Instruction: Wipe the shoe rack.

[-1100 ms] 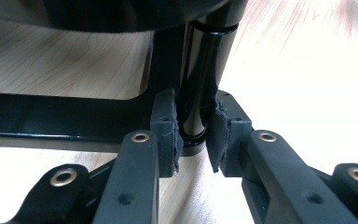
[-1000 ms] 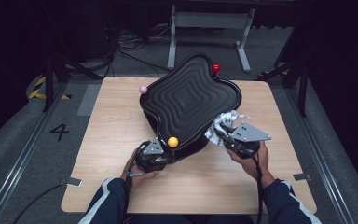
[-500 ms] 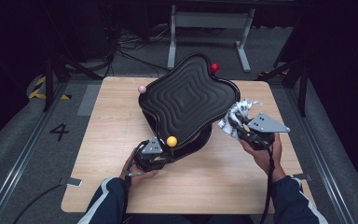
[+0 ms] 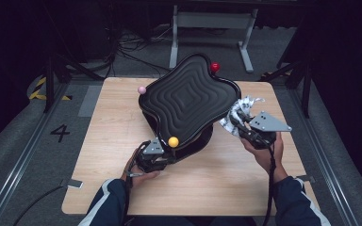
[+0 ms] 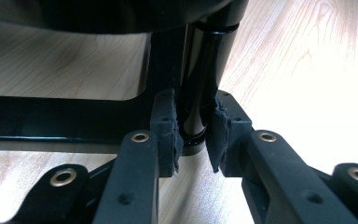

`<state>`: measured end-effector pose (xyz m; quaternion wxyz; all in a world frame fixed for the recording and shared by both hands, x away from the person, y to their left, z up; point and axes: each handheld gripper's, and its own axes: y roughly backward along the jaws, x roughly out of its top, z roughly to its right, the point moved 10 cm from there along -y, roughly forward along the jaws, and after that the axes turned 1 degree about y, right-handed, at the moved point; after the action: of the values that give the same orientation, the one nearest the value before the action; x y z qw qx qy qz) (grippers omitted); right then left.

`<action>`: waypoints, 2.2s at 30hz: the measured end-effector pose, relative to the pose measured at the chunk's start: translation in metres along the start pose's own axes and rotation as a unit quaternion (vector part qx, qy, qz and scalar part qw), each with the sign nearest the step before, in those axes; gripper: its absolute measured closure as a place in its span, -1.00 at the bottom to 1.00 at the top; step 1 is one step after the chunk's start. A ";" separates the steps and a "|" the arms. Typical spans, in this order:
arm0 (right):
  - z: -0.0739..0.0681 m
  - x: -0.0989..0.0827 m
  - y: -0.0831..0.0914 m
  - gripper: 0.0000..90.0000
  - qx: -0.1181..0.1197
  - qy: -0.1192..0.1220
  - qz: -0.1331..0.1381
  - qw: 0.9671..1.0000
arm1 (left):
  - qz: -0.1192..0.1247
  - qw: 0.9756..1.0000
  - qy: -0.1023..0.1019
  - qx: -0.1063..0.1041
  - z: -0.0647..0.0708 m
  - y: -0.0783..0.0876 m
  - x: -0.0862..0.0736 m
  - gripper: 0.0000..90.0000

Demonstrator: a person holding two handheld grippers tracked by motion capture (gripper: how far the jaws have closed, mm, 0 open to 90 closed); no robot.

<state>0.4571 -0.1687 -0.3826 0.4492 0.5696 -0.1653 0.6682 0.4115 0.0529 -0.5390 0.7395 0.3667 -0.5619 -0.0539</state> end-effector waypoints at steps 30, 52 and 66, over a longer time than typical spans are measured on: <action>-0.162 -0.010 -0.047 0.74 0.169 0.107 -0.037 0.979 | 0.000 1.000 0.004 0.010 -0.007 -0.001 0.002 0.62; -0.048 -0.010 -0.025 0.75 0.064 0.043 -0.027 0.997 | -0.001 1.000 0.000 0.010 -0.007 -0.001 0.001 0.63; 0.008 -0.009 -0.013 0.74 0.008 0.006 -0.020 1.000 | 0.000 1.000 0.002 0.009 -0.007 0.000 0.001 0.63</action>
<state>0.4716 -0.1715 -0.3922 0.4586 0.5727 -0.1458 0.6637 0.4182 0.0557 -0.5392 0.7374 0.3738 -0.5606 -0.0480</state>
